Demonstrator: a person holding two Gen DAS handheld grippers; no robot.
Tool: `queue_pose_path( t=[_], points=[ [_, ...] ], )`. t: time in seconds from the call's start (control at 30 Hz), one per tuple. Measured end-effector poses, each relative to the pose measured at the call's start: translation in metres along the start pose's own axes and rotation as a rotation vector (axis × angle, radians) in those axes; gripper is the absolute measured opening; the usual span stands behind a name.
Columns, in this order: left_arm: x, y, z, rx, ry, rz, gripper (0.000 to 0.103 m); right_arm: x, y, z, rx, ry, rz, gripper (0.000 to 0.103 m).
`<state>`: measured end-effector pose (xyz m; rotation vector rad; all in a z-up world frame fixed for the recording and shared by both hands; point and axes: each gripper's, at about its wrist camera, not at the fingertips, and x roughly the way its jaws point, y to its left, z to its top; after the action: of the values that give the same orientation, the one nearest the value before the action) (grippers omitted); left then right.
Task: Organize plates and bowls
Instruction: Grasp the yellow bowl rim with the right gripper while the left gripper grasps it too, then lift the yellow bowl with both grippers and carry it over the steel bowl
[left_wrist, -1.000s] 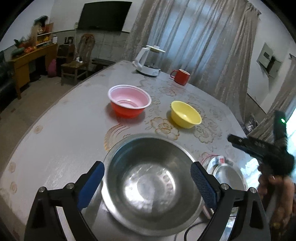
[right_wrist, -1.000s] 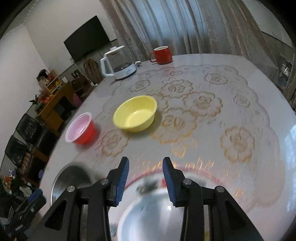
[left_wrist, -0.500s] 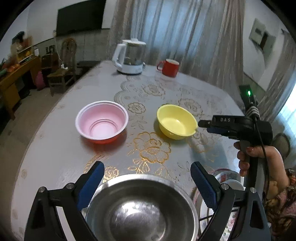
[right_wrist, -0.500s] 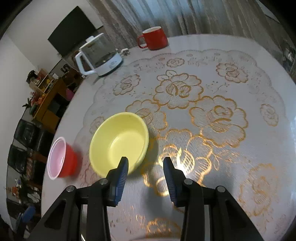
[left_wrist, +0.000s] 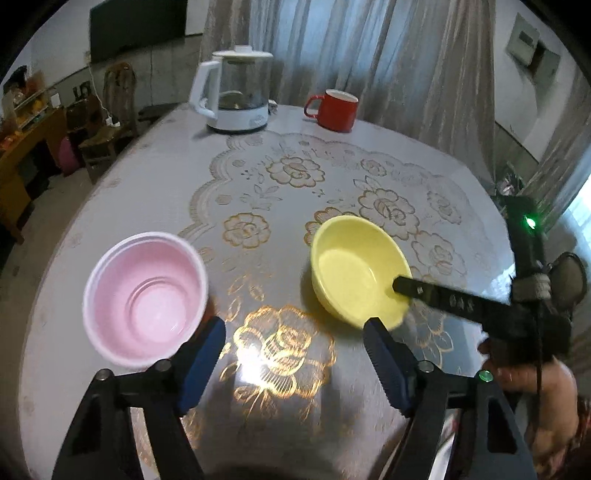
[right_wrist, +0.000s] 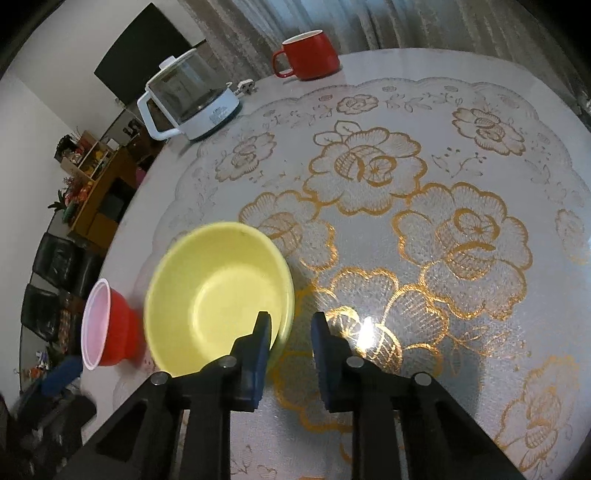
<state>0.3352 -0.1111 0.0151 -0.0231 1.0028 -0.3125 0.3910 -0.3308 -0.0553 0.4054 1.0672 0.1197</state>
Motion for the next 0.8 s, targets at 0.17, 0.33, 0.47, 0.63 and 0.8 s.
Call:
queue_pose_path(
  t=[0.17,0.33,0.47,0.63,0.8],
  points=[
    [0.035,-0.015,0.012,0.032,0.063,0.026,0.064,0.002,-0.005,-0.003,0.002,0.012,0.023,0.020],
    [0.066,-0.026,0.017,0.069,0.129,0.030,0.039,0.002,-0.001,-0.003,-0.024,0.015,0.038,0.015],
    [0.077,-0.032,0.017,0.097,0.146,0.022,0.025,0.003,-0.003,-0.003,-0.019,0.015,0.050,0.015],
    [0.078,-0.035,0.016,0.108,0.157,0.000,0.020,0.003,-0.004,-0.007,-0.009,0.017,0.058,0.010],
    [0.073,-0.043,0.010,0.179,0.143,0.029,0.019,-0.001,-0.004,-0.013,0.009,0.015,0.059,0.009]
  ],
)
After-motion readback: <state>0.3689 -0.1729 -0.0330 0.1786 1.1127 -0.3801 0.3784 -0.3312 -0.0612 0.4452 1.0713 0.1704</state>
